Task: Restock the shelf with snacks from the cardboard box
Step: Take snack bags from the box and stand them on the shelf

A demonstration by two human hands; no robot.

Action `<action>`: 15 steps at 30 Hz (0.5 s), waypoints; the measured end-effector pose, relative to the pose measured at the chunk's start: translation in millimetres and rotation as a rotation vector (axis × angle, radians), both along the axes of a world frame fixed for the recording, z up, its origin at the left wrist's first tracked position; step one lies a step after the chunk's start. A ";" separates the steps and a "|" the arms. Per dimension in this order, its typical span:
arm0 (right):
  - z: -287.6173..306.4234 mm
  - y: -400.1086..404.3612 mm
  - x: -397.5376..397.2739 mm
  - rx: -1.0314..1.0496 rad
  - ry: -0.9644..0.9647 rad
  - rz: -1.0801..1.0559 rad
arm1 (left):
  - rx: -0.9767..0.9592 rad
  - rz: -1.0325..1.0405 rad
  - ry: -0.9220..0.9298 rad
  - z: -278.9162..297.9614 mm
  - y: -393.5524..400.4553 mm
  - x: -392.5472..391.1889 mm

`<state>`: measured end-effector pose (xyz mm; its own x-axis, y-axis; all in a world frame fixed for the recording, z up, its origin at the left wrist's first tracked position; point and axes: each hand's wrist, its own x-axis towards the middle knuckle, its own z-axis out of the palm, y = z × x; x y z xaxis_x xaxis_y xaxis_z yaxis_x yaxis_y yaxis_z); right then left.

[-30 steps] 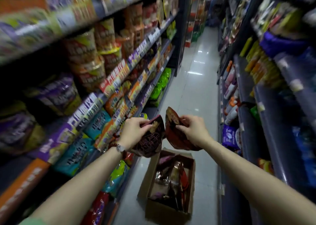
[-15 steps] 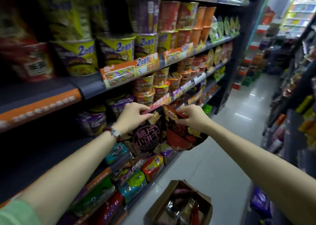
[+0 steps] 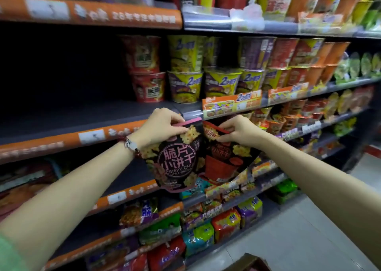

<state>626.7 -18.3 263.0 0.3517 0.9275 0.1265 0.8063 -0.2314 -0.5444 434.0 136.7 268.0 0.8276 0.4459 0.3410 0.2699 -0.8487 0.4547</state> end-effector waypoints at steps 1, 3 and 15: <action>6.9 6.7 -8.9 0.002 -0.014 0.032 | 0.014 0.024 -0.007 6.3 4.8 -12.2; 22.6 21.6 -26.9 0.009 -0.061 0.087 | 0.022 0.052 -0.020 20.2 13.8 -37.4; 129.3 111.5 -137.0 0.086 -0.134 0.288 | 0.183 0.173 -0.084 107.9 68.3 -174.5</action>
